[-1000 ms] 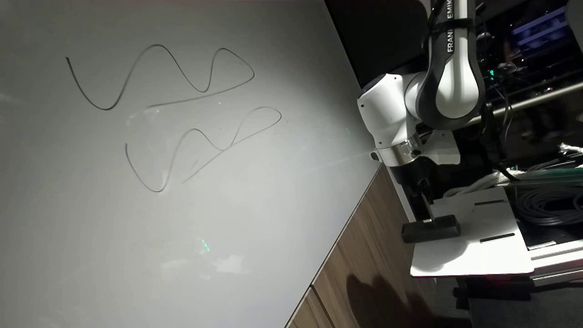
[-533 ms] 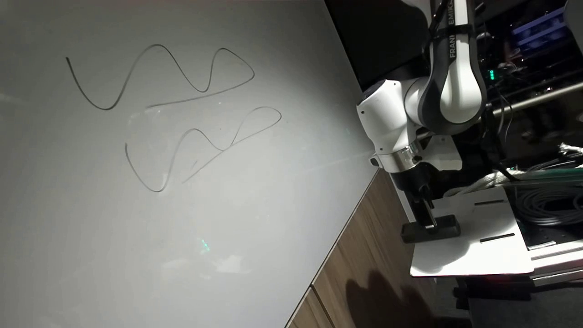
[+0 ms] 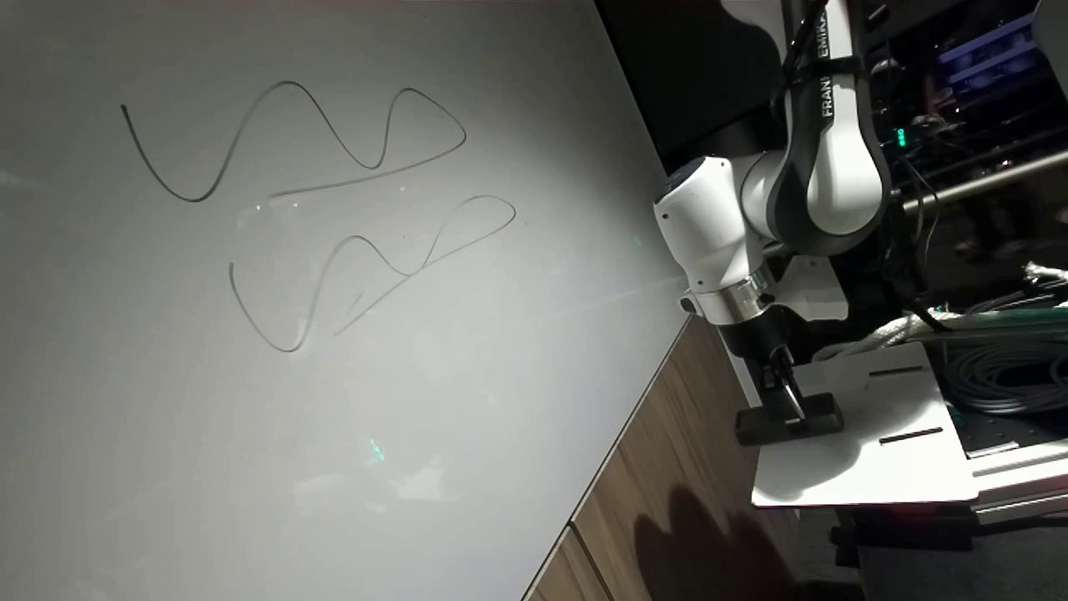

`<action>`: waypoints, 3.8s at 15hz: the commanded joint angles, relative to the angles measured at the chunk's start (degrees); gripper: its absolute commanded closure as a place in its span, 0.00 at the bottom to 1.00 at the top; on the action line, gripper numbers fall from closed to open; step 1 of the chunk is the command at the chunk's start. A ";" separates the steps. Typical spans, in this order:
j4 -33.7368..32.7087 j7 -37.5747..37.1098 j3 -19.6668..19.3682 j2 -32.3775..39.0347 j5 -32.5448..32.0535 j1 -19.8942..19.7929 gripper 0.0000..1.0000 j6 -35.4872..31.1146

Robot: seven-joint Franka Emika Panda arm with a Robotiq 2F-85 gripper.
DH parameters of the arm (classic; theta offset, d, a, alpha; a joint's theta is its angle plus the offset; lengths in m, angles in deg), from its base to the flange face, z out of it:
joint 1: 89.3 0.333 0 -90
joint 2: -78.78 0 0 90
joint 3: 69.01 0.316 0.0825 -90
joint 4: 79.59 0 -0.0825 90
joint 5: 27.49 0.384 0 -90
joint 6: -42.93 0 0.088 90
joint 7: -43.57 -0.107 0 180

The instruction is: Use the eraser to wipe the whiteboard.

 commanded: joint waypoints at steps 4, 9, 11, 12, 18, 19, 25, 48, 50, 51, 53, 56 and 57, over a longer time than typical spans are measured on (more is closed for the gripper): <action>-0.97 -0.75 0.42 -0.98 -0.01 0.52 0.71 0.25; -6.67 -2.03 1.19 -11.23 -0.33 6.60 0.71 11.25; -11.32 -4.06 3.22 -14.29 -5.48 6.71 0.71 15.44; -14.02 -4.26 4.47 -15.50 -6.85 6.53 0.71 17.54; -33.02 -3.78 10.06 -17.46 -13.33 5.61 0.71 24.90; -36.62 -3.80 10.79 -16.88 -14.32 5.78 0.71 25.70; -58.84 -3.86 15.07 -10.48 -22.39 7.25 0.71 32.92; -110.62 1.59 13.44 32.77 -34.85 32.28 0.71 51.60; -112.54 3.37 12.38 35.00 -35.12 32.31 0.71 53.47; -113.04 4.06 11.94 35.39 -35.23 32.12 0.71 54.48; -110.51 5.00 10.54 33.40 -34.37 31.03 0.71 55.75; -104.21 3.43 9.60 28.48 -34.32 29.76 0.71 57.47; -102.04 2.33 9.57 26.74 -34.33 29.29 0.71 58.27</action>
